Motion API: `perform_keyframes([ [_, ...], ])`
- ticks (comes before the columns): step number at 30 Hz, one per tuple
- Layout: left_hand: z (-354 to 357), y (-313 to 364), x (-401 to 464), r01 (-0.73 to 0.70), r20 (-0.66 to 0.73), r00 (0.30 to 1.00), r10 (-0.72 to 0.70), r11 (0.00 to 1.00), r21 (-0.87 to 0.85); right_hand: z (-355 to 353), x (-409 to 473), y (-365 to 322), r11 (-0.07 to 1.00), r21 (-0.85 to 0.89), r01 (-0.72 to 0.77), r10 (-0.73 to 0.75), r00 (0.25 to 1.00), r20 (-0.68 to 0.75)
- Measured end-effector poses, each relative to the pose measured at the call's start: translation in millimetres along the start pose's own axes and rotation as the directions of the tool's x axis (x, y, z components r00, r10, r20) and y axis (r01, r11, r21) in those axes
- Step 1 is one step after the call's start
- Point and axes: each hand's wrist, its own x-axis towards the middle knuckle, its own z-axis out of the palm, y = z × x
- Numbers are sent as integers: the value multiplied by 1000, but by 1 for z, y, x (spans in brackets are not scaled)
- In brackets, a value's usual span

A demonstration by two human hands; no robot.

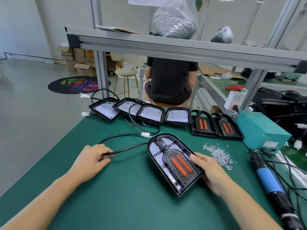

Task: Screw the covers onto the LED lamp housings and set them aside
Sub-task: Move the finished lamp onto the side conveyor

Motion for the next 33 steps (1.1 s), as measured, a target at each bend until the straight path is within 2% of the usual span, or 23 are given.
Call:
perform_keyframes([
  [3, -9, -12, 7, 145, -109, 985, -131, 980, 134, -4, -5, 6, 996, 77, 41, -42, 999, 5],
  [4, -11, -18, 9, 206, -111, 975, -195, 973, 104, -5, -5, 8, 989, 134, 63, -63, 998, -8],
  [6, -12, -25, 8, 308, -95, 945, -314, 949, -71, -5, -6, 10, 969, 228, 100, -92, 995, -44],
  [10, -3, -16, 10, 386, -105, 899, -425, 883, -267, 8, -4, 8, 958, 260, 118, -98, 991, -89],
  [12, 1, -3, 16, 398, -110, 847, -520, 758, -517, 20, -2, 7, 959, 265, 101, -82, 993, -82],
  [14, 5, 11, 23, 387, -38, 798, -602, 559, -733, 33, 1, 5, 956, 281, 82, -64, 995, -73],
  [16, 7, 21, 26, 389, 46, 766, -641, 406, -827, 44, 4, 3, 955, 287, 72, -52, 996, -77],
  [18, 6, 26, 28, 391, 102, 733, -673, 293, -872, 55, 8, 0, 961, 269, 63, -40, 995, -92],
  [21, 3, 29, 28, 369, 158, 703, -693, 165, -915, 64, 10, -8, 967, 252, 30, -1, 993, -115],
  [26, 0, 35, 20, 411, 262, 695, -669, 71, -909, 69, 8, -21, 971, 234, 58, -19, 986, -168],
  [30, 5, 62, 20, 376, 346, 737, -581, -73, -924, 68, 6, -35, 964, 235, 128, -72, 970, -233],
  [33, 14, 85, 24, 345, 401, 791, -463, -203, -916, 59, 0, -46, 962, 198, 191, -132, 952, -277],
])
